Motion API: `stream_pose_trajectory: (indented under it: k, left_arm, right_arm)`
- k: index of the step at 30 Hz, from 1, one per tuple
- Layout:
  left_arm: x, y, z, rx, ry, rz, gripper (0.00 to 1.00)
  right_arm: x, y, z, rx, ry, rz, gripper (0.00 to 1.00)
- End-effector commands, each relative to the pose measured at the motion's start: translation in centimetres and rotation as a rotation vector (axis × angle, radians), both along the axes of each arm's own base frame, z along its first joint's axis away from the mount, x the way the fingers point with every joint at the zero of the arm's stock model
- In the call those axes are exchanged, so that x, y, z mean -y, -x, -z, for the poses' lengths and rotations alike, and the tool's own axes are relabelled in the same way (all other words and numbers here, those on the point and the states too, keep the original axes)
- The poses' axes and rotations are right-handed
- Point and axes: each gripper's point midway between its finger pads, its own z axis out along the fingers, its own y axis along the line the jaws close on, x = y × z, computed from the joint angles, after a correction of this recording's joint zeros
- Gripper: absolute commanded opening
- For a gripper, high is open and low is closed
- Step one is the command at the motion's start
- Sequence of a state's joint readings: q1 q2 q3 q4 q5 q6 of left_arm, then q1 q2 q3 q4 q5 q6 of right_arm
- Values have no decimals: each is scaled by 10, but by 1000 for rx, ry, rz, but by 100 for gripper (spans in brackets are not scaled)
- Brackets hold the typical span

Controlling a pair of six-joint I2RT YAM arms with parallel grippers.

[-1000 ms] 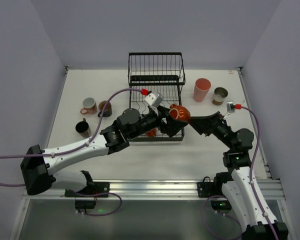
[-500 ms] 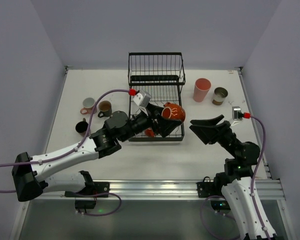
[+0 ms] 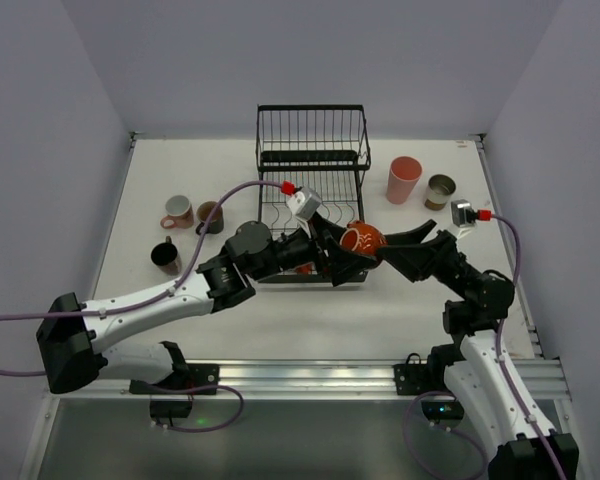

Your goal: Unload the cups from the dish rack

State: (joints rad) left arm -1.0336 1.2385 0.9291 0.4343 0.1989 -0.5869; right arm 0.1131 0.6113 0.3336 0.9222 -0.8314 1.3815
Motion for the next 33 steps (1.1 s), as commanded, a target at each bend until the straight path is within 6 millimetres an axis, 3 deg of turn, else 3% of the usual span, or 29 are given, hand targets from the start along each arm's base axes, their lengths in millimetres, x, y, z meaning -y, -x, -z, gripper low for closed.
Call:
stream_pose_trajectory:
  k: [1, 5, 8, 9, 11, 12, 13, 15, 16, 18, 19, 21, 22, 23, 24, 25, 26, 27, 28, 29, 30, 32, 33]
  left_arm:
    - [5, 16, -39, 52, 120, 85, 51]
    - [11, 17, -35, 50, 114, 111, 51]
    - [18, 16, -30, 48, 104, 129, 54]
    - [18, 16, -29, 50, 104, 131, 60]
    - [18, 15, -26, 56, 89, 122, 73]
    - [16, 14, -26, 57, 83, 112, 87]
    - [15, 10, -21, 47, 63, 88, 92]
    - [9, 6, -13, 49, 17, 55, 100]
    - [5, 1, -12, 52, 5, 19, 100]
    - [-6, -2, -6, 69, -45, -25, 100]
    - [-11, -8, -5, 73, -62, -71, 100]
    - [-28, -13, -5, 104, -94, -138, 100]
    - [-37, -19, 5, 88, -142, -191, 100]
    - [-45, -23, 10, 89, -173, -229, 100]
    - [-59, -22, 14, 80, -214, -257, 100]
    - [-68, -27, 17, 77, -240, -303, 100]
    - [-79, -25, 13, 90, -250, -322, 100]
    - [-90, -23, 31, 68, -333, -332, 100]
    - [-98, -25, 32, 68, -360, -361, 100]
    - [-106, -24, 36, 73, -401, -371, 100]
    - [-117, -20, 49, 58, -480, -374, 100]
    - [-135, -25, 55, 61, -561, -433, 100]
    - [-148, -24, 69, 48, -640, -449, 100]
  right_arm:
    - [-2, 24, -29, 132, -31, -71, 73]
    - [-3, 24, -35, 137, -51, -76, 65]
    - [-5, 26, -41, 137, -81, -96, 47]
    - [-5, 27, -42, 140, -90, -100, 33]
    - [-2, 24, -43, 137, -117, -72, 18]
    - [-1, 22, -43, 134, -116, -58, 7]
    - [-1, 18, -39, 103, -110, -41, 2]
    - [1, 13, -39, 118, -82, 10, 0]
    - [0, 3, -29, 50, -57, 32, 0]
    - [2, -1, -34, 97, -4, 101, 0]
    - [3, -10, -23, 33, 28, 127, 0]
    - [6, -12, -29, 81, 78, 185, 0]
    - [7, -19, -19, 26, 108, 201, 0]
    - [10, -25, -22, 52, 157, 243, 0]
    - [13, -34, -16, 30, 206, 283, 0]
    - [22, -51, 9, -38, 310, 367, 0]
    - [29, -59, 6, -45, 349, 424, 0]
    - [37, -76, 22, -104, 417, 480, 0]
    - [46, -85, 48, -198, 496, 523, 0]
    - [66, -103, 57, -215, 577, 646, 0]
    - [77, -117, 80, -287, 649, 695, 0]
    - [112, -136, 108, -369, 773, 861, 0]
    - [127, -143, 118, -412, 804, 903, 0]
